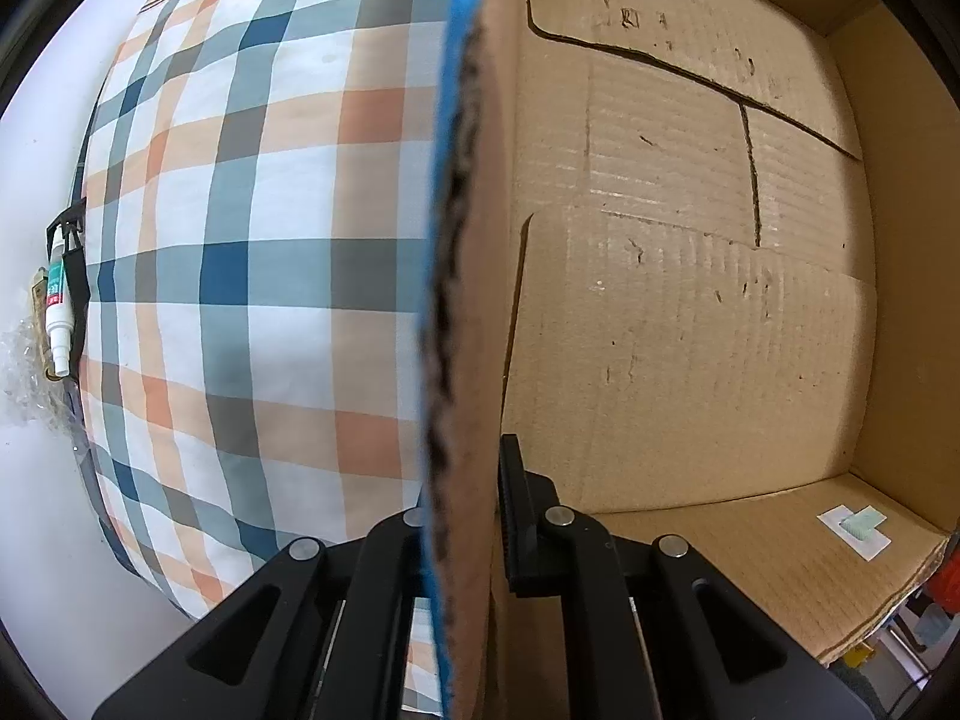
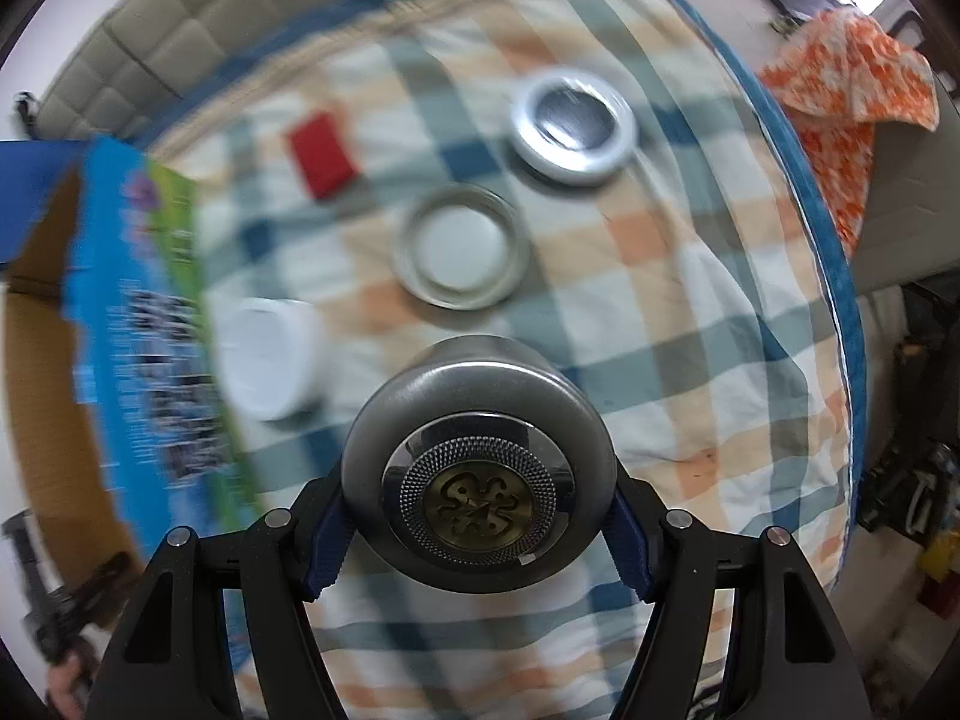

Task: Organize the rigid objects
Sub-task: 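Carry the silver puck light into the box and release it with the right gripper, then grasp the white plastic cap with the right gripper, then place the white cap in the box beside the puck light with the right gripper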

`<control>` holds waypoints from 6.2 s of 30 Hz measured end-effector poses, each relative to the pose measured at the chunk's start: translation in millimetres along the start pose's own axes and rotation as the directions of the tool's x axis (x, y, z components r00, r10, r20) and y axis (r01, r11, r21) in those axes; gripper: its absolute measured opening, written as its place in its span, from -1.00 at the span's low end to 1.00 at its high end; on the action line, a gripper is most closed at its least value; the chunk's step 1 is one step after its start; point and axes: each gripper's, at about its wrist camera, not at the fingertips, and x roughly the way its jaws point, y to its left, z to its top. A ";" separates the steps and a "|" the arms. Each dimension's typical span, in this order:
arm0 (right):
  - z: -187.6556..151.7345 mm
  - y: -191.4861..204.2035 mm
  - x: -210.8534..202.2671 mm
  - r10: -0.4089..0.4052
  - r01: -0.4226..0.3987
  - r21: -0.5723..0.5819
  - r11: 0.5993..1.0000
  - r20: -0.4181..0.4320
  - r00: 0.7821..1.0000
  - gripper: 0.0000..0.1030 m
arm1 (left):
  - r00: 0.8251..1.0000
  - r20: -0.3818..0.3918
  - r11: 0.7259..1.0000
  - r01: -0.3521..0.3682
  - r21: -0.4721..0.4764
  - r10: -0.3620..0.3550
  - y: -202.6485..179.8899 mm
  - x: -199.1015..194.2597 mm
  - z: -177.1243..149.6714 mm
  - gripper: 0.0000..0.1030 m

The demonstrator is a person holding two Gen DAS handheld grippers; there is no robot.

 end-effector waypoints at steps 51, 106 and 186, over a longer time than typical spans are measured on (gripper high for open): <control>0.1 326.9 33.2 0.173 -0.175 -0.452 0.875 -0.047 0.984 1.00 | 0.999 -0.003 0.999 0.036 -0.031 -0.037 32.0 -0.1 0.0 -0.91; 54.3 80.1 92.6 0.255 -0.230 0.184 0.956 -0.126 0.959 0.67 | 1.000 -0.021 1.000 0.007 -0.023 -0.007 19.4 -0.6 9.4 -0.90; 10.9 280.8 73.4 -0.052 0.015 -0.352 0.936 -0.097 0.994 0.37 | 0.999 -0.016 0.999 0.028 -0.032 -0.029 34.5 3.1 14.1 -0.91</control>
